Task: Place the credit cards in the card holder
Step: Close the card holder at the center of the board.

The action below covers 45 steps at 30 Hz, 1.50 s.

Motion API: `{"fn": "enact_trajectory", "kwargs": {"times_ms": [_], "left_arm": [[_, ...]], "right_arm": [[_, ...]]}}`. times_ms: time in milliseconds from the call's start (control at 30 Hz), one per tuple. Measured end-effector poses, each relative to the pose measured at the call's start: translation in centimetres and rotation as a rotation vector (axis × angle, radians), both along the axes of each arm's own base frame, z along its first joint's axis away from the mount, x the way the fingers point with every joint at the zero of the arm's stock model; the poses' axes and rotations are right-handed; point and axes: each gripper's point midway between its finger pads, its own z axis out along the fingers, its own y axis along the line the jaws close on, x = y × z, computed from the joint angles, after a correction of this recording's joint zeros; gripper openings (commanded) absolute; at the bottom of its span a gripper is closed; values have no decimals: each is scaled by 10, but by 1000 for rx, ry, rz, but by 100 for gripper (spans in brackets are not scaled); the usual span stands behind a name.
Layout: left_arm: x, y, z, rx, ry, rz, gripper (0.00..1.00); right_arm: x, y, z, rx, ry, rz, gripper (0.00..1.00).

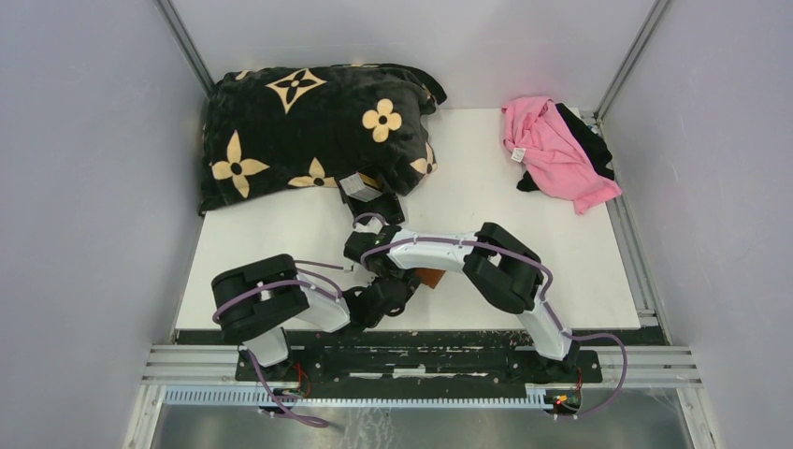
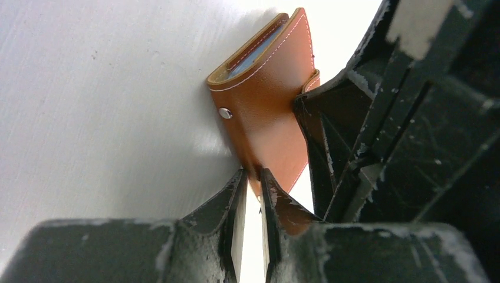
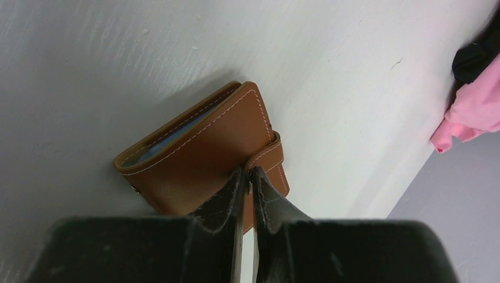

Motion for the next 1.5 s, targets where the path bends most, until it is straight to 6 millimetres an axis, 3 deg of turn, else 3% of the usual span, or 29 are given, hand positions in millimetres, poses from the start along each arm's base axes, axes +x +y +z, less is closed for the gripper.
{"fn": "enact_trajectory", "kwargs": {"times_ms": [1300, 1500], "left_arm": [[-5, 6, -2, -7, 3, 8, 20], [-5, 7, -2, -4, 4, 8, 21]], "right_arm": [[-9, 9, -9, 70, -24, -64, 17], [-10, 9, -9, 72, -13, -57, 28]]}}
